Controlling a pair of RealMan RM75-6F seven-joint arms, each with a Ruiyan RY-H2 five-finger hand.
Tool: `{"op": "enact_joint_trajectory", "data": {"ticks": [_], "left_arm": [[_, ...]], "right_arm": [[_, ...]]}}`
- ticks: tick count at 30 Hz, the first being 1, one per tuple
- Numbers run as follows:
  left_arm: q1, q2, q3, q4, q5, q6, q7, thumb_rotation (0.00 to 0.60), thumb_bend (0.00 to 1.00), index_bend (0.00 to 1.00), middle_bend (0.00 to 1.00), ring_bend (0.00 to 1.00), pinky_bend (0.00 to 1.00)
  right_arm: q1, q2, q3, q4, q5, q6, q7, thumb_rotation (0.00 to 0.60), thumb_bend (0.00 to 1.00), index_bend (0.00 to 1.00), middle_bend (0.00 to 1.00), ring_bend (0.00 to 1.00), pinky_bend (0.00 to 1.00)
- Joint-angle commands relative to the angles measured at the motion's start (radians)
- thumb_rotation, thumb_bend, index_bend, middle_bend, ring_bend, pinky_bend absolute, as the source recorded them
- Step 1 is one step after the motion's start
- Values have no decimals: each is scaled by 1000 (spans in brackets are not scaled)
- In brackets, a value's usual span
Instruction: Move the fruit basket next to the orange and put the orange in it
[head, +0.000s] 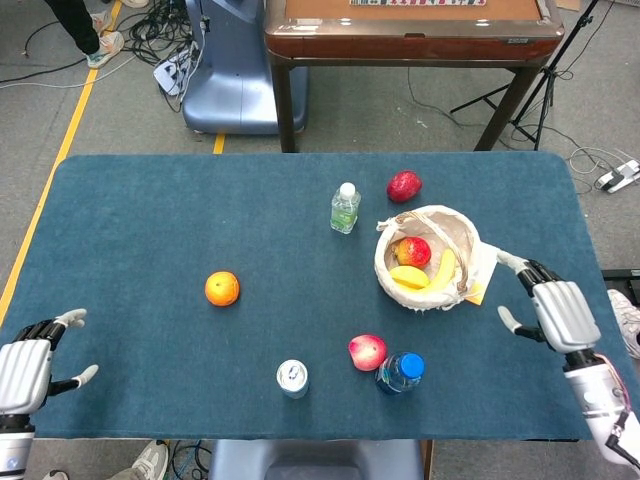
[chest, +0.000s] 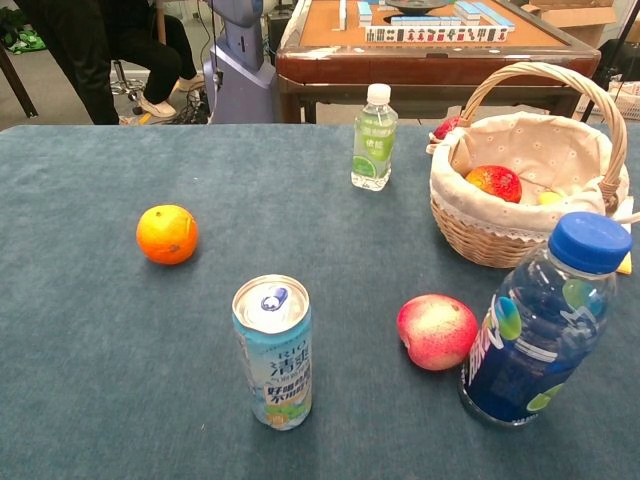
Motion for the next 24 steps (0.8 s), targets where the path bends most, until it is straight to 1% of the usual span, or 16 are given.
{"op": "enact_joint_trajectory", "data": {"ticks": [1, 6, 11, 19, 24], "left_arm": [[1, 2, 1, 0, 1, 2, -1, 600, 74, 283, 338, 304, 279], [2, 6, 2, -2, 4, 1, -1, 600, 74, 283, 338, 304, 279], [0, 5, 5, -2, 5, -5, 0, 600, 74, 283, 338, 304, 279], [0, 10, 6, -1, 7, -7, -2, 600, 74, 283, 338, 304, 279], [0, 11, 6, 3, 5, -9, -9, 600, 74, 283, 338, 304, 279]], "right_arm": [[41, -19, 30, -15, 52, -52, -11, 600, 340, 146, 217, 196, 370], [103, -42, 65, -20, 138, -137, -13, 600, 341, 146, 217, 196, 371], [160, -81, 91, -3, 207, -205, -11, 600, 341, 146, 219, 196, 370], [219, -144, 127, 31, 289, -254, 11, 600, 343, 146, 233, 196, 383], [240, -174, 142, 48, 330, -270, 32, 600, 348, 146, 256, 220, 430]]}}
